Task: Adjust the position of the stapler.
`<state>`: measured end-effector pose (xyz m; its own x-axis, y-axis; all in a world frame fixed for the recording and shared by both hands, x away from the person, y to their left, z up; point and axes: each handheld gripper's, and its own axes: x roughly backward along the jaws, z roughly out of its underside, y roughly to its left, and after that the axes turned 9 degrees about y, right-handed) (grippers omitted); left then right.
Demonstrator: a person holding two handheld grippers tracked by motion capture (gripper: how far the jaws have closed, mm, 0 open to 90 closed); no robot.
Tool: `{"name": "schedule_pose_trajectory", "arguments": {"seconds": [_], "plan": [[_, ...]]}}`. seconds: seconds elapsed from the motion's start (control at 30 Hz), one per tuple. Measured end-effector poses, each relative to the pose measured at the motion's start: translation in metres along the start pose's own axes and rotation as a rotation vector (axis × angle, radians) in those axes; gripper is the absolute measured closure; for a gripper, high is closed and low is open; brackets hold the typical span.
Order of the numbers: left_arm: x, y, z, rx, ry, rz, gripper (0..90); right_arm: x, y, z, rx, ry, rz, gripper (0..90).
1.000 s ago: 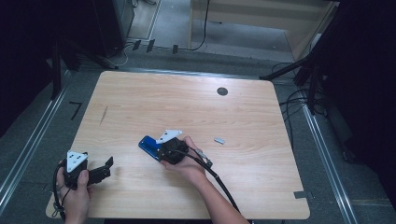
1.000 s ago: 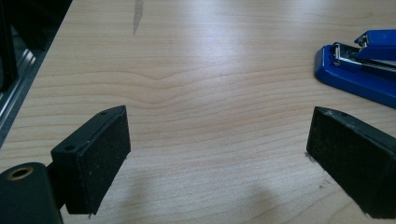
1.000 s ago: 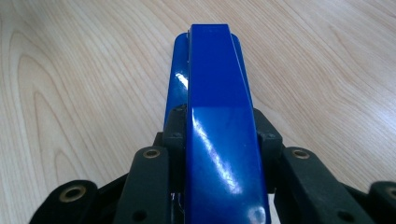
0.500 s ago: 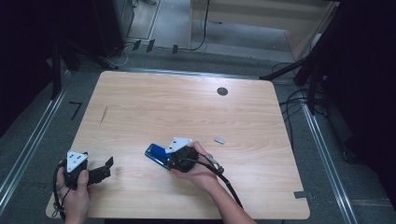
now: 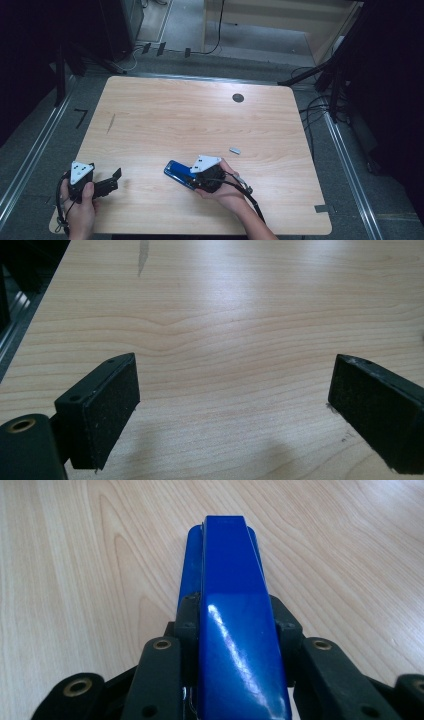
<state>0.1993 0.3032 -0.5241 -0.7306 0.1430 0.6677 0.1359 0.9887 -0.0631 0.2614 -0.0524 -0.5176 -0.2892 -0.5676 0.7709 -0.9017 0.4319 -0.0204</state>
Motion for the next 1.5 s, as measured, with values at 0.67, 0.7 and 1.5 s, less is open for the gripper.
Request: {"name": "schedule_pose_trajectory", "arguments": {"seconds": [0.67,0.7,1.5], "plan": [[0.001,-0.002,0.001,-0.037,0.004,0.057,6.5,0.021,-0.009,0.033,0.035,-0.017,-0.037,67.0],[0.002,-0.003,0.001,-0.046,0.002,0.064,6.5,0.022,-0.009,0.034,0.036,-0.018,-0.038,67.0],[0.012,-0.070,0.002,-0.162,-0.054,0.281,33.7,0.061,-0.006,0.072,-0.140,-0.141,-0.035,40.1]]}}
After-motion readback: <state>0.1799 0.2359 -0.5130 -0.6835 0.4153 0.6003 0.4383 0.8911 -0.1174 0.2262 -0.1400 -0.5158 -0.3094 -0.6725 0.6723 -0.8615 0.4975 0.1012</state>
